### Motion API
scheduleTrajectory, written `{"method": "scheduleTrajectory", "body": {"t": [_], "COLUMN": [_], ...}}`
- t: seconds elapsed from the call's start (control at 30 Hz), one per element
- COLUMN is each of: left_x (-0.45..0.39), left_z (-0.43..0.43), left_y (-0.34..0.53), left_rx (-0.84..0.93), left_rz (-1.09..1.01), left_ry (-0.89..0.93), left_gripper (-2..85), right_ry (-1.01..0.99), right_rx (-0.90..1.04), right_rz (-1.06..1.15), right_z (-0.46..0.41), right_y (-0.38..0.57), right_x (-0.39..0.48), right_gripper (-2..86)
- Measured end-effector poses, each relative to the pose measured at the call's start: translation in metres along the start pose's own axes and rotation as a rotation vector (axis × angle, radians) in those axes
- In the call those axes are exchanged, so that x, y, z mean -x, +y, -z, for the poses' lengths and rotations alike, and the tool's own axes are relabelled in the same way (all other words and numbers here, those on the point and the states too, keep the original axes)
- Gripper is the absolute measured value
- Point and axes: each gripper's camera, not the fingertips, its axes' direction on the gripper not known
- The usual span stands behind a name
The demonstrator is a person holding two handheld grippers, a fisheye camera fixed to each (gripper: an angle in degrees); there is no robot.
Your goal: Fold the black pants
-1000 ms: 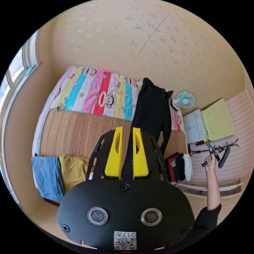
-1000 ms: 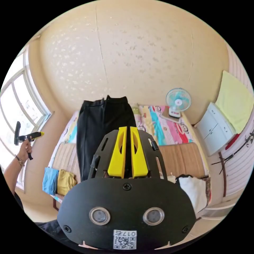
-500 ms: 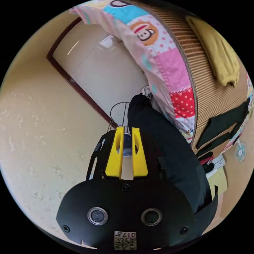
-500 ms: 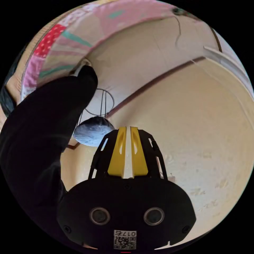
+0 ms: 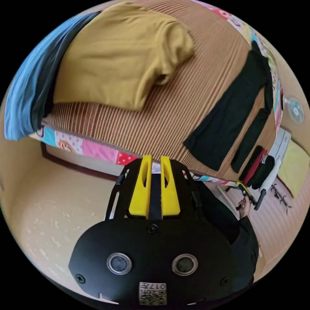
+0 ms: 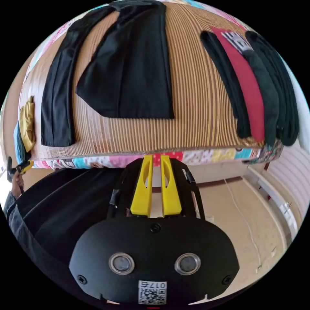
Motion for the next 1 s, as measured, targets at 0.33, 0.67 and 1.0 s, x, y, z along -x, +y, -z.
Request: {"method": "scheduleTrajectory", "body": {"t": [0.33, 0.67, 1.0], "left_x": [-0.107, 0.037, 0.071], "left_z": [0.047, -0.078, 0.004], "left_y": [0.06, 0.159, 0.114], "left_rx": [-0.008, 0.372, 0.163], "left_rz": [-0.427, -0.351, -0.361], "left_ry": [-0.185, -0.379, -0.278], "left_gripper": [4.8, 4.8, 5.2], "right_ry": [-0.083, 0.258, -0.056], "right_rx": [-0.068, -0.374, -0.288], "right_rz": [0.118, 0.326, 0.197], "right_z": [0.057, -0.012, 0.011], "right_y": [-0.028, 0.095, 0.194], "right_x": [0.001, -0.016, -0.093], "right_gripper": [5.2, 1.9, 1.4]}}
